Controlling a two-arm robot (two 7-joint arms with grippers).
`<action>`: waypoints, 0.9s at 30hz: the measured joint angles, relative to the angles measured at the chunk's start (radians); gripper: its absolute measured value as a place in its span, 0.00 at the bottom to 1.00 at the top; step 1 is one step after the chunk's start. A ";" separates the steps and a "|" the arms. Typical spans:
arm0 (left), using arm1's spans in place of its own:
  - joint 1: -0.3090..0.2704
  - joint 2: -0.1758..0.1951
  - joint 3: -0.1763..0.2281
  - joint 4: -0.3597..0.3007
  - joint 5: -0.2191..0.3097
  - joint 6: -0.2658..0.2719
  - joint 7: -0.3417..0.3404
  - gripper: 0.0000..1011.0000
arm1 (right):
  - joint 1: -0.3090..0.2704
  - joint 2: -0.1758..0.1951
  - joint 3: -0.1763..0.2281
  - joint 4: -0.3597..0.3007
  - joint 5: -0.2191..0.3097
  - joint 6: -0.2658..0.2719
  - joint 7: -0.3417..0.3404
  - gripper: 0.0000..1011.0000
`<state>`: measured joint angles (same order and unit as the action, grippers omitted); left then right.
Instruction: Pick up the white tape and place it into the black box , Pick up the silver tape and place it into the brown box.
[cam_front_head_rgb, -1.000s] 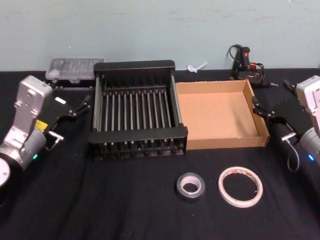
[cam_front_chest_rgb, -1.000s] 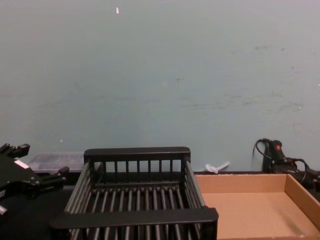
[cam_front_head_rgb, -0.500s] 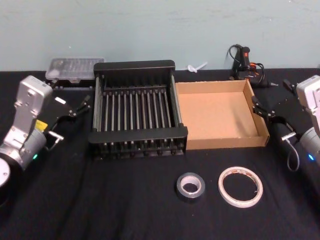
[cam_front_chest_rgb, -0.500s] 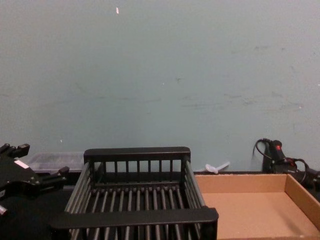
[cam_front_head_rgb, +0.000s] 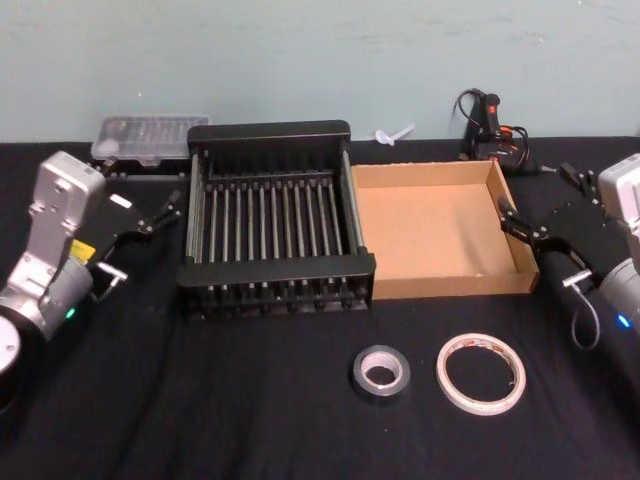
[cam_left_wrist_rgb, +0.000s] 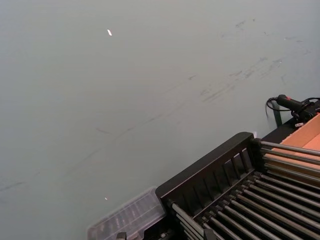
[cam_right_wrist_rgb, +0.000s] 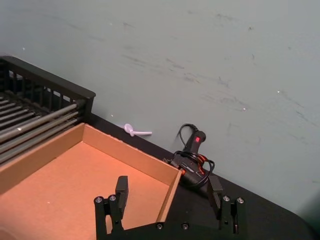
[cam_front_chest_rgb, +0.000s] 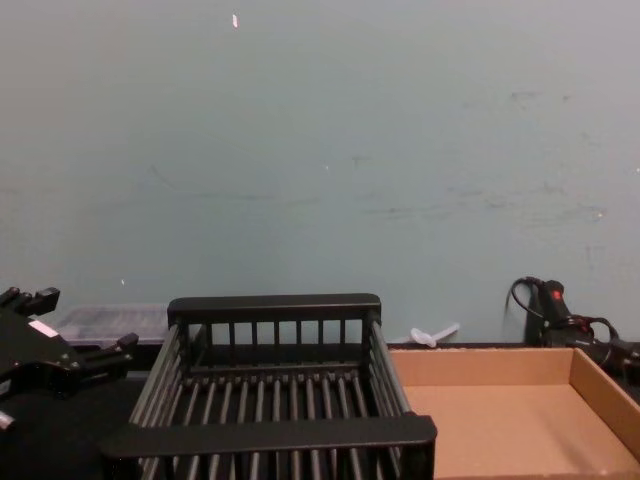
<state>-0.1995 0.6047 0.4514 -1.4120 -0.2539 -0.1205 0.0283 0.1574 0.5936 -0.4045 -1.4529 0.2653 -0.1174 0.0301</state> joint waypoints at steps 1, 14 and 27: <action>0.000 0.000 0.000 0.000 0.000 0.000 0.000 0.99 | -0.003 0.000 0.002 -0.004 0.002 0.001 0.002 0.99; 0.000 0.000 0.000 0.000 0.000 0.000 0.000 0.99 | -0.095 0.007 0.057 -0.126 0.055 0.036 0.042 0.99; 0.000 0.000 0.000 0.000 0.000 0.000 0.000 0.99 | -0.243 0.038 0.119 -0.283 0.115 0.133 0.070 0.99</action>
<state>-0.1995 0.6047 0.4514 -1.4120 -0.2539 -0.1205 0.0283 -0.0854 0.6315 -0.2855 -1.7360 0.3799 0.0152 0.1002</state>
